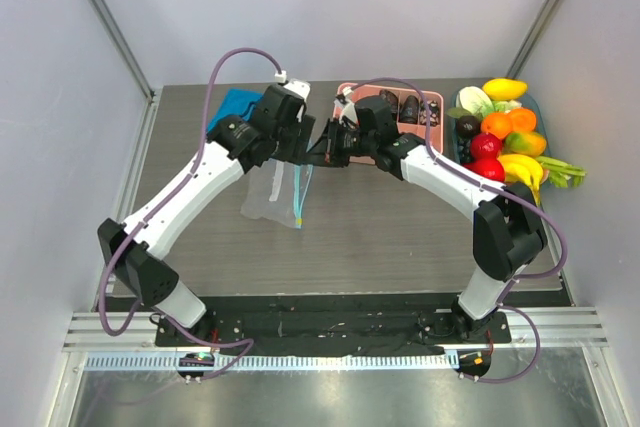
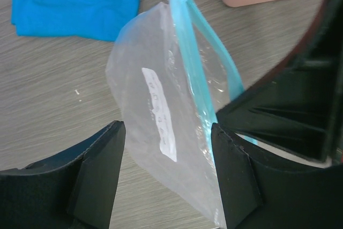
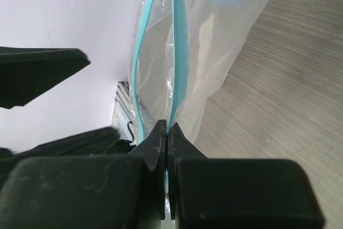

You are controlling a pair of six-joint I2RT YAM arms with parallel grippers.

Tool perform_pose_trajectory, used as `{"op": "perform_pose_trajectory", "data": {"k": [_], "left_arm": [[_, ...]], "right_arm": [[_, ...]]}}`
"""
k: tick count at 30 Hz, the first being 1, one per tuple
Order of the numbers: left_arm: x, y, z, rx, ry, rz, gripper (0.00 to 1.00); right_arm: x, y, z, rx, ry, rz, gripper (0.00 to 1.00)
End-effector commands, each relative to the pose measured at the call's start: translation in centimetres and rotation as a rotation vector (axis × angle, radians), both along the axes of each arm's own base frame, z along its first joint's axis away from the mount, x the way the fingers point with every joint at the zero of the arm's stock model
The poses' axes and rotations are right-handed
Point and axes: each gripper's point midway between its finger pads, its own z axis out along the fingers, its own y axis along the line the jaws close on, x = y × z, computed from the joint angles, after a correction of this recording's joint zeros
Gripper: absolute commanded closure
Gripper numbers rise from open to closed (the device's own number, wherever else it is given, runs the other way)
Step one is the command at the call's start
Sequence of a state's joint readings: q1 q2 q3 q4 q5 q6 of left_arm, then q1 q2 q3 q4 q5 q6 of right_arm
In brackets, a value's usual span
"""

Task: Place the food in the zip-top bag and seal the zipper
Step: Open the zipper of the food storage bag at the center of the board.

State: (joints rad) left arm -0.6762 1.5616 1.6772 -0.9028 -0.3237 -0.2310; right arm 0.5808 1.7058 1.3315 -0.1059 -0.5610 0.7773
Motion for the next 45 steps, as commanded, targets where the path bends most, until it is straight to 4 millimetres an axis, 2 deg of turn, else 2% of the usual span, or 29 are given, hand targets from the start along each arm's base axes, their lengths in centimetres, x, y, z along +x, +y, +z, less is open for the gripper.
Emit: {"op": "perform_pose_trajectory", "data": {"k": [1, 7, 11, 17, 20, 21, 22, 23, 25, 26, 27, 31, 32, 34, 35, 36, 39, 40, 42, 44, 45], "left_arm": [[0.4, 0.2, -0.1, 0.049, -0.021, 0.031, 0.31], [-1.4, -1.4, -0.8, 0.04, -0.011, -0.031, 0.29], [-2.2, -1.3, -1.9, 0.063, 0.009, -0.039, 0.28], [-2.4, -0.5, -3.7, 0.205, -0.002, -0.035, 0.34], [-1.9, 0.4, -2.8, 0.239, -0.041, -0.003, 0.42], [-1.6, 0.5, -2.2, 0.238, -0.057, -0.006, 0.48], [-1.6, 0.5, -1.6, 0.232, -0.07, -0.012, 0.53], [-1.7, 0.8, -0.8, 0.222, -0.086, -0.01, 0.66], [-1.7, 1.5, 0.0, 0.201, -0.09, -0.008, 0.8], [-1.7, 1.9, 0.0, 0.199, -0.086, 0.0, 0.93], [-1.9, 2.7, 0.0, 0.189, -0.07, 0.013, 0.99], [-1.8, 4.9, -0.7, 0.143, 0.001, 0.064, 1.0], [-1.2, 6.1, -0.7, 0.124, 0.014, 0.104, 1.0], [-1.1, 6.4, -0.8, 0.035, 0.056, 0.118, 1.0], [-0.5, 7.6, -0.6, -0.003, 0.067, 0.156, 1.0], [-0.4, 8.0, -0.3, -0.034, 0.068, 0.173, 1.0], [-0.6, 7.2, -0.4, -0.15, 0.104, 0.152, 1.0], [-1.2, 5.5, -0.4, -0.225, 0.138, 0.097, 1.0], [-1.9, 4.1, -1.0, -0.282, 0.185, 0.063, 1.0], [-2.0, 2.7, -1.5, -0.305, 0.193, 0.044, 1.0], [-1.8, 2.4, -1.6, -0.305, 0.189, 0.043, 1.0]], "right_arm": [[0.3, 0.7, 2.7, 0.086, 0.023, -0.04, 0.99], [0.5, 1.3, 2.5, 0.126, 0.086, -0.054, 0.99], [0.6, 1.3, 2.6, 0.13, 0.094, -0.057, 0.99], [0.5, 1.5, 3.1, 0.158, 0.106, -0.057, 0.99], [0.2, 1.1, 2.3, 0.131, 0.1, -0.06, 0.99], [0.2, 1.0, 2.1, 0.12, 0.079, -0.059, 0.99], [-0.1, 0.5, 0.9, 0.081, 0.096, -0.065, 0.99], [-0.1, -0.1, 0.1, 0.038, 0.063, -0.061, 0.99], [-0.4, -0.8, -1.1, -0.016, 0.037, -0.055, 0.99], [-0.6, -1.3, -1.6, -0.056, 0.005, -0.048, 0.99], [-0.7, -1.6, -1.8, -0.071, -0.011, -0.042, 0.99], [-0.9, -3.0, -2.5, -0.145, -0.091, -0.033, 0.99], [-1.0, -3.2, -2.4, -0.154, -0.11, -0.028, 0.99], [-1.2, -3.7, -3.3, -0.202, -0.155, 0.0, 0.99], [-1.3, -4.0, -3.6, -0.224, -0.178, 0.016, 0.99], [-1.0, -4.7, -4.2, -0.273, -0.222, 0.02, 0.99], [-0.8, -6.0, -5.3, -0.352, -0.265, 0.038, 0.99], [-0.8, -6.4, -5.5, -0.389, -0.295, 0.055, 0.99], [-0.4, -6.4, -4.7, -0.404, -0.342, 0.074, 0.98], [-0.4, -6.9, -4.1, -0.441, -0.4, 0.123, 0.86], [0.1, -7.0, -2.6, -0.442, -0.445, 0.128, 0.79]]}}
